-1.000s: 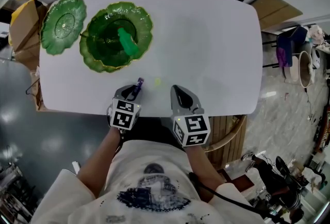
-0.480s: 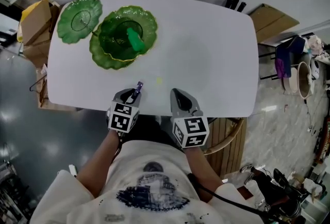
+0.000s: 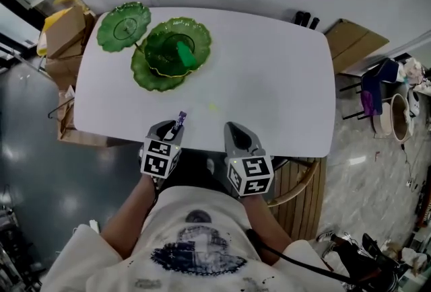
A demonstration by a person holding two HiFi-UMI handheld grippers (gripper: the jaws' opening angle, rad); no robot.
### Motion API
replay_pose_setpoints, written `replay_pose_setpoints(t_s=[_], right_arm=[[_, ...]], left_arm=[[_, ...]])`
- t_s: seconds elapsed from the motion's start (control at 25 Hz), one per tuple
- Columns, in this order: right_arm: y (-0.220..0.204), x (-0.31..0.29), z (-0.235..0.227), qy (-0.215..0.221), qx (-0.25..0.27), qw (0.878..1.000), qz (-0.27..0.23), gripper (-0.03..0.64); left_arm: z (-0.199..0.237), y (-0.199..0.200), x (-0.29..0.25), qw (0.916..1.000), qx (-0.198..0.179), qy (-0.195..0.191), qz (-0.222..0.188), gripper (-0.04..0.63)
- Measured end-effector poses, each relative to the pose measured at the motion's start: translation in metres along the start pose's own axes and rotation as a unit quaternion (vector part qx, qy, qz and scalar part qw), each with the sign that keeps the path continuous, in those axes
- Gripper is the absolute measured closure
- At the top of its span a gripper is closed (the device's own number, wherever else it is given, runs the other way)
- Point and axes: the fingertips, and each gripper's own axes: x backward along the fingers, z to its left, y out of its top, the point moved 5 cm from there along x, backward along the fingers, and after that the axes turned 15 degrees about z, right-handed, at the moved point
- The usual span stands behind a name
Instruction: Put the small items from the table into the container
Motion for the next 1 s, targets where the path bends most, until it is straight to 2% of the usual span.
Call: replay_pose_setpoints(t_s=[0.56,0.8,1.0], right_arm=[[0.014,0.002,0.034,0.041,0.012,0.999,-0.021,0.618],[0.023,-0.016,0.044,0.042,0.011,0.999,-0.011,0.618],[0.040,-0.040,0.057,0.037,0.010,0.999,-0.005,0.618]], left_arm=[[0.010,0.007,0.048,0.9989,0.000,0.037,-0.027,0.508],[0.027,0.013,0.047,0.9993,0.003,0.029,-0.025,0.508],[0.058,0.022,0.047,0.9993,0.002,0.023,-0.028,0.508]])
